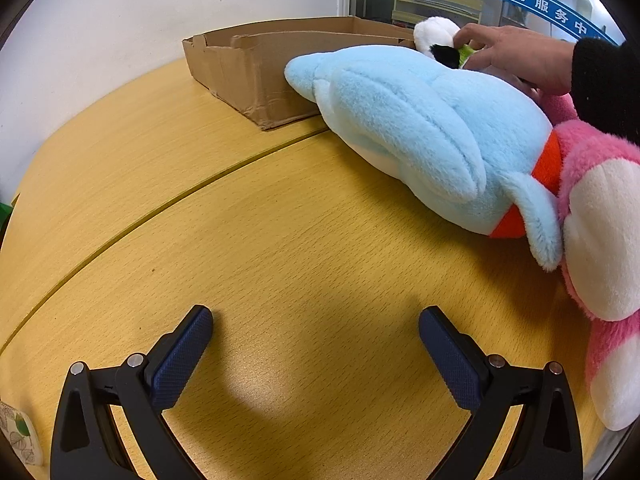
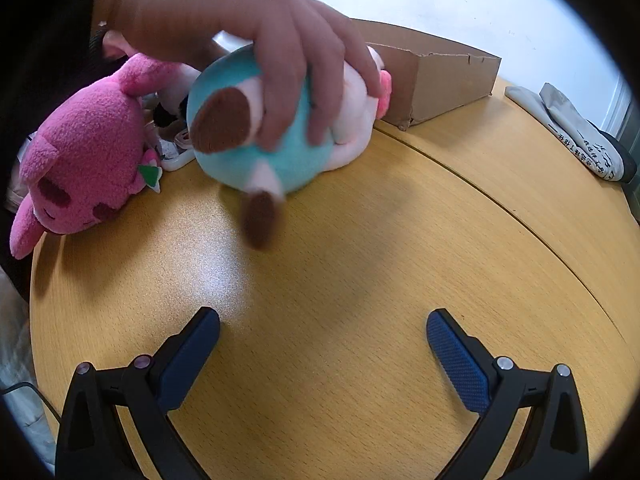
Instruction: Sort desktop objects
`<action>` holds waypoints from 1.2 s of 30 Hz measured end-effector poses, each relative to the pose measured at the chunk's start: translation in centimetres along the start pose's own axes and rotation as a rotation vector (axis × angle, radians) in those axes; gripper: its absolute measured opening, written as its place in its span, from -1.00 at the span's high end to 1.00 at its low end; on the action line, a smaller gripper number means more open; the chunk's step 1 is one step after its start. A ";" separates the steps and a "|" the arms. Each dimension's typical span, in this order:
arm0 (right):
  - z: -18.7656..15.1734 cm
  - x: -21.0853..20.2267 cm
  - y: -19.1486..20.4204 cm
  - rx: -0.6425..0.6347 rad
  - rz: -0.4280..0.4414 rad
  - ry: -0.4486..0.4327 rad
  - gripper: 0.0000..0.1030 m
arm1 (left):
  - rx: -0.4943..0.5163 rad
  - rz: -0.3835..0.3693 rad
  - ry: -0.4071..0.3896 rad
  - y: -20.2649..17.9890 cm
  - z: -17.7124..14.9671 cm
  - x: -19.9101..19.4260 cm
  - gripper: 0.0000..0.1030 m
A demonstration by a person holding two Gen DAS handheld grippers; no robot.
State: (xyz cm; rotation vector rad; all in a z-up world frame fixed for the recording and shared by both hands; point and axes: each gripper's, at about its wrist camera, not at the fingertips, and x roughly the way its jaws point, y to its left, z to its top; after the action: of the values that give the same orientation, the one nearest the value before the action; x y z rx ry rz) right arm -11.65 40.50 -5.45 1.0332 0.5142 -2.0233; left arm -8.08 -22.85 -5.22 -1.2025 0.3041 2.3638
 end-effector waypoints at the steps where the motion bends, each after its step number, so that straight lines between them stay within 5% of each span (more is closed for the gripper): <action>1: -0.1 0.0 0.1 0.000 0.000 0.000 -1.00 | 0.000 0.000 0.000 0.0 0.0 0.0 -1.00; 36: 0.0 0.1 -0.1 0.001 0.000 0.000 -1.00 | 0.000 0.000 0.000 0.1 0.2 0.2 -1.00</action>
State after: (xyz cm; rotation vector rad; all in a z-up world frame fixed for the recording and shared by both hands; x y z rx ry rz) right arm -11.73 40.51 -5.50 1.0334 0.5134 -2.0235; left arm -8.42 -22.80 -5.26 -1.2027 0.3045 2.3633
